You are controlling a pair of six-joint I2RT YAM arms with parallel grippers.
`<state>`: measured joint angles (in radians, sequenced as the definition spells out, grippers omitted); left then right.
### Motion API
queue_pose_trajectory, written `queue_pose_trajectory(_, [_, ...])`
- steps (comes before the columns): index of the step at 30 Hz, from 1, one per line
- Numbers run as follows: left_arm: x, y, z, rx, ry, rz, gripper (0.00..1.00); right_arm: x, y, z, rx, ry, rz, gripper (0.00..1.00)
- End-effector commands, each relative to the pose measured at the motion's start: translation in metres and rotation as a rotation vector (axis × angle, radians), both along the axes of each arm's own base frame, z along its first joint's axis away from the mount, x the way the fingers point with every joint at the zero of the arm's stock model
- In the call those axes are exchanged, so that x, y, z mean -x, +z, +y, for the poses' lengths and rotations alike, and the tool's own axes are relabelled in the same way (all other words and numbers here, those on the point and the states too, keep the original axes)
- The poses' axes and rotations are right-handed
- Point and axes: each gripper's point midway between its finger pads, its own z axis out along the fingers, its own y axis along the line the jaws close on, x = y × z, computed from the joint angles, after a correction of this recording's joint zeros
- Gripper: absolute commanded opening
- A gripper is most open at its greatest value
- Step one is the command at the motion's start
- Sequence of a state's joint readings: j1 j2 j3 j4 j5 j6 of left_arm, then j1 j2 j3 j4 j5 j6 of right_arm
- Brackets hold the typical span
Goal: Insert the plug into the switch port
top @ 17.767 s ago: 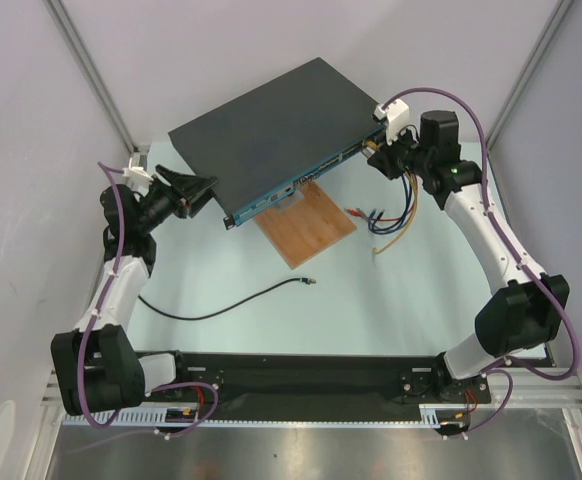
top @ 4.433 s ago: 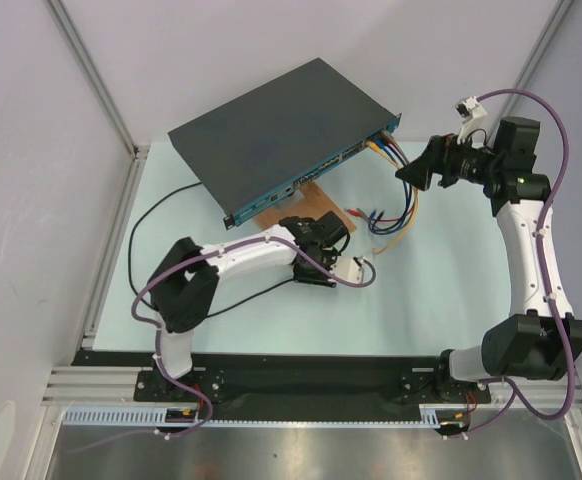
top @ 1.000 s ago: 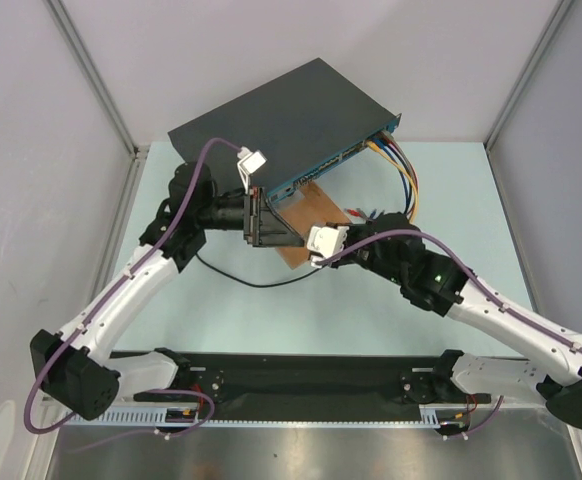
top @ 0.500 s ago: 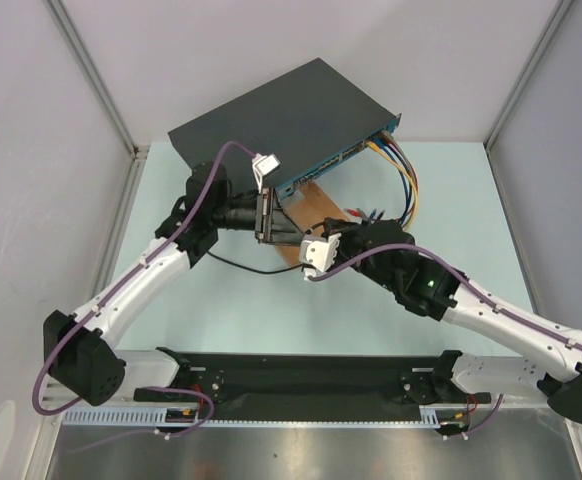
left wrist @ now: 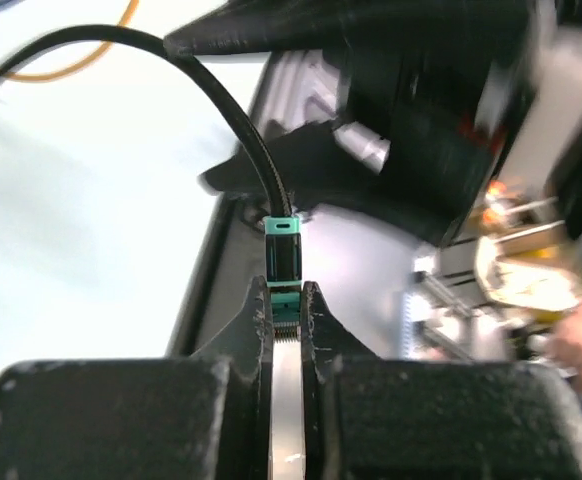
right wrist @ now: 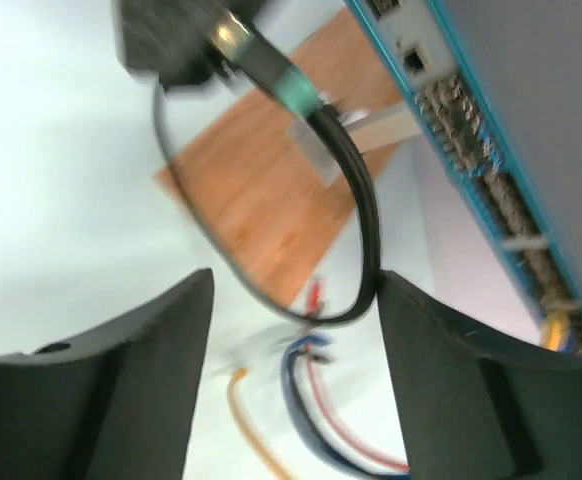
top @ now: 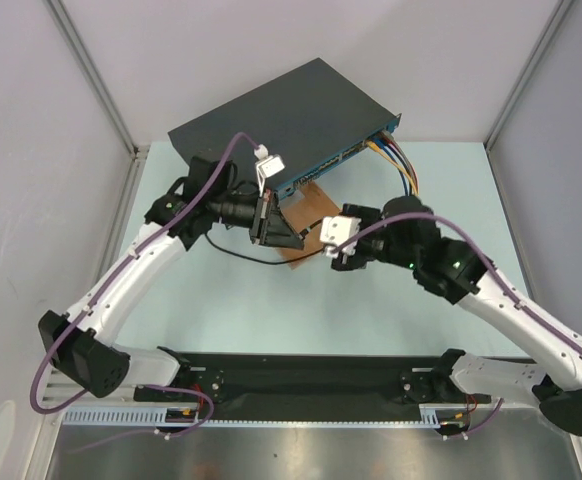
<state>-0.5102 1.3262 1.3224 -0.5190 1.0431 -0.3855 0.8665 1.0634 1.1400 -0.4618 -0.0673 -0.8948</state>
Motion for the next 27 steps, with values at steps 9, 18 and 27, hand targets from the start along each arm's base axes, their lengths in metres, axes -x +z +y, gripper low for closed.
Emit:
queue_pose_trajectory(9, [0.039,-0.024,0.021,-0.281,-0.308,-0.724,0.0,0.073,0.045,0.001,-0.305,0.219,0.694,0.65])
queue_pose_trajectory(18, [0.057,-0.029,0.025,-0.329,-0.464,-0.887,0.03,0.116,0.04,0.013,-0.239,0.347,0.854,0.59])
queue_pose_trajectory(27, [0.056,-0.041,0.024,-0.364,-0.548,-0.921,0.0,0.109,0.018,0.025,-0.216,0.26,0.811,0.5])
